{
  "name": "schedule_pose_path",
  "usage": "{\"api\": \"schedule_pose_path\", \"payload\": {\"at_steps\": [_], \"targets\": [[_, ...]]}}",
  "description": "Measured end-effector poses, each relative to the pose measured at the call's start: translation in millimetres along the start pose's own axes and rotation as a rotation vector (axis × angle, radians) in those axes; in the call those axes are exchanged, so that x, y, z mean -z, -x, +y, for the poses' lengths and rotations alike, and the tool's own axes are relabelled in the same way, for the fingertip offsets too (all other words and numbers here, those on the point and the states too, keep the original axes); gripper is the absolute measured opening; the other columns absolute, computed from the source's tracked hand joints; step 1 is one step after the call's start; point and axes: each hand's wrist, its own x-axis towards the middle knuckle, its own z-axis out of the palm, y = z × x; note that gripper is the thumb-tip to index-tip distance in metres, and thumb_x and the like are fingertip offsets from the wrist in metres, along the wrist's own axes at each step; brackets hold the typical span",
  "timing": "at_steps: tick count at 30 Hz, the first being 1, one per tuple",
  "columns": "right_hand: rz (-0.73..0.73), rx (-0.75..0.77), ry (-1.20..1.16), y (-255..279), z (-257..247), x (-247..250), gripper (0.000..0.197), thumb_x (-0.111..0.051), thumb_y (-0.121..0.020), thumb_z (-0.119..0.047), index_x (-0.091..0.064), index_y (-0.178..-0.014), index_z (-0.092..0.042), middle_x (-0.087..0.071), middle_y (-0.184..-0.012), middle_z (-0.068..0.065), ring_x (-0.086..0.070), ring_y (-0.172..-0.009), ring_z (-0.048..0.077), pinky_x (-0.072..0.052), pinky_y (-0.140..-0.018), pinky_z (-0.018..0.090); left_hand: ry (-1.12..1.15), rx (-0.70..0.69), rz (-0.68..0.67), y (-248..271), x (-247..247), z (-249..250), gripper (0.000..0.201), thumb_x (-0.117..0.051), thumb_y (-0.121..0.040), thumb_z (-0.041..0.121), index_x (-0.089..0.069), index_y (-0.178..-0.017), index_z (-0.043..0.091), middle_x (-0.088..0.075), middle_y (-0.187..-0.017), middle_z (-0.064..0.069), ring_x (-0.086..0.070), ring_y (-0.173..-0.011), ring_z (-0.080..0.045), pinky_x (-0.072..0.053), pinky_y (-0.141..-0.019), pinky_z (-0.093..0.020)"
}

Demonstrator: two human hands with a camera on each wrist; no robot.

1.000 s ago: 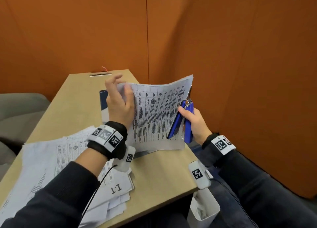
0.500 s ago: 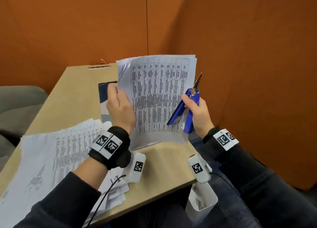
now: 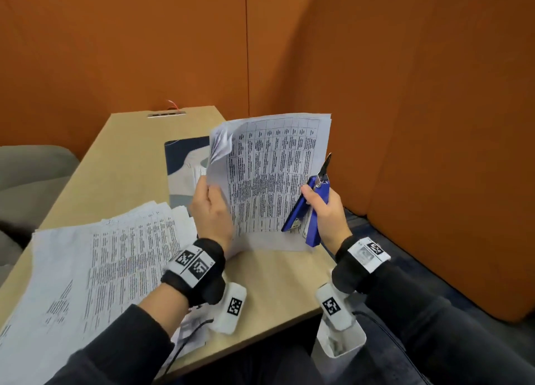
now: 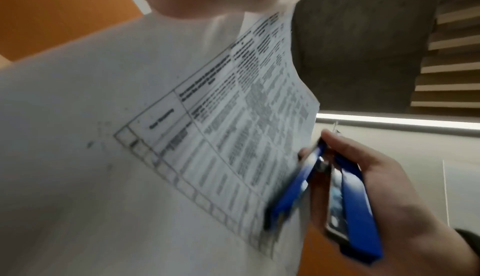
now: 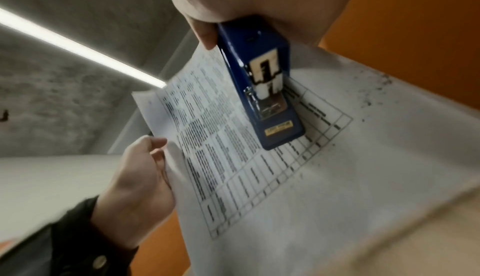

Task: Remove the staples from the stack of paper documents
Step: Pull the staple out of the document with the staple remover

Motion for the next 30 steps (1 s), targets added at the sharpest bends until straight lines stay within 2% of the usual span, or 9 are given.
{"api": "schedule_pose_path", "payload": {"at_steps": [5,10,12,14,15,19,23,26,30], "targets": [[-0.033,-0.031,0.017,-12.4,-15.4,8.7,0.045,-0.066,-0.075,-0.052,-0.046,-0.075,-0.011,-0.039,-0.07,0.01,-0.042,-0.063,0.024,-0.036,-0.066,0.034,-0.092,-0.035,-0.052,-37.1,6.5,21.2,0.036,-0.037,-0.098,0.006,-0.029,-0.067,0.022,-0.028,-0.064,0.005,-0.03,-0.05,0.002,-0.026,-0.049,-0.015],[-0.103,-0.209,0.029,-10.4,-7.8,16.3,0.033,-0.065,-0.087,-0.039,-0.053,-0.071,-0.013,-0.054,-0.069,0.006,-0.053,-0.064,0.023,-0.046,-0.066,0.03,-0.084,0.0,-0.131,-59.4,9.1,11.5,0.036,-0.036,-0.103,0.02,-0.034,-0.067,0.021,-0.032,-0.066,0.008,-0.03,-0.057,-0.001,-0.029,-0.058,-0.021],[-0.151,-0.295,0.031,-8.3,-4.8,21.0,0.028,-0.061,-0.093,-0.035,-0.064,-0.087,-0.008,-0.066,-0.08,0.008,-0.063,-0.073,0.025,-0.051,-0.072,0.031,-0.061,0.066,-0.174,-62.1,11.5,-3.5,0.026,-0.036,-0.1,0.029,-0.05,-0.085,0.013,-0.052,-0.084,0.003,-0.049,-0.076,-0.007,-0.039,-0.075,-0.029],[-0.185,-0.344,0.02,-7.4,-2.1,26.5,0.027,-0.055,-0.097,-0.029,-0.068,-0.102,-0.006,-0.074,-0.09,0.006,-0.07,-0.079,0.022,-0.055,-0.071,0.027,-0.057,0.108,-0.233,-61.6,13.9,-11.6,0.031,-0.037,-0.095,0.035,-0.051,-0.121,0.026,-0.055,-0.124,-0.004,-0.057,-0.109,-0.016,-0.045,-0.093,-0.036],[-0.193,-0.355,0.012,-6.9,-1.1,29.0,0.029,-0.054,-0.098,-0.028,-0.068,-0.108,-0.005,-0.075,-0.096,0.008,-0.071,-0.083,0.022,-0.057,-0.073,0.027,-0.05,0.109,-0.257,-60.2,13.9,-12.9,0.033,-0.038,-0.095,0.033,-0.048,-0.126,0.031,-0.053,-0.13,-0.006,-0.057,-0.112,-0.019,-0.047,-0.093,-0.036],[-0.217,-0.317,0.019,-3.1,-5.1,31.1,0.029,-0.053,-0.098,-0.029,-0.068,-0.108,-0.007,-0.075,-0.1,0.009,-0.07,-0.089,0.025,-0.055,-0.084,0.035,-0.105,0.045,-0.187,-54.3,8.0,-9.6,0.022,-0.037,-0.102,0.02,-0.05,-0.117,0.01,-0.059,-0.109,-0.006,-0.056,-0.089,-0.01,-0.046,-0.082,-0.032],[-0.136,-0.051,0.079,-0.8,-11.9,22.8,0.033,-0.063,-0.088,-0.044,-0.057,-0.082,-0.012,-0.059,-0.077,0.004,-0.057,-0.075,0.023,-0.043,-0.078,0.035,-0.143,-0.154,-0.054,-49.8,-0.5,17.9,0.022,-0.032,-0.1,0.023,-0.041,-0.081,0.022,-0.039,-0.072,0.005,-0.035,-0.063,-0.003,-0.033,-0.063,-0.033],[-0.101,0.145,0.108,0.1,-19.1,14.8,0.022,-0.062,-0.089,-0.038,-0.054,-0.082,-0.019,-0.059,-0.075,-0.016,-0.057,-0.075,0.008,-0.043,-0.077,0.025,-0.066,-0.348,0.047,-41.4,-5.7,53.1,0.024,-0.03,-0.1,0.012,-0.04,-0.085,0.028,-0.034,-0.068,0.013,-0.039,-0.058,0.005,-0.029,-0.054,-0.02],[-0.082,0.151,0.058,4.5,-9.3,11.8,0.007,-0.058,-0.088,-0.03,-0.054,-0.085,-0.026,-0.061,-0.069,-0.024,-0.057,-0.071,-0.004,-0.041,-0.076,0.022,-0.028,-0.256,0.11,-28.4,-5.3,40.7,0.017,-0.031,-0.097,0.008,-0.042,-0.086,0.014,-0.034,-0.066,0.012,-0.039,-0.055,0.006,-0.029,-0.053,-0.015]]}}
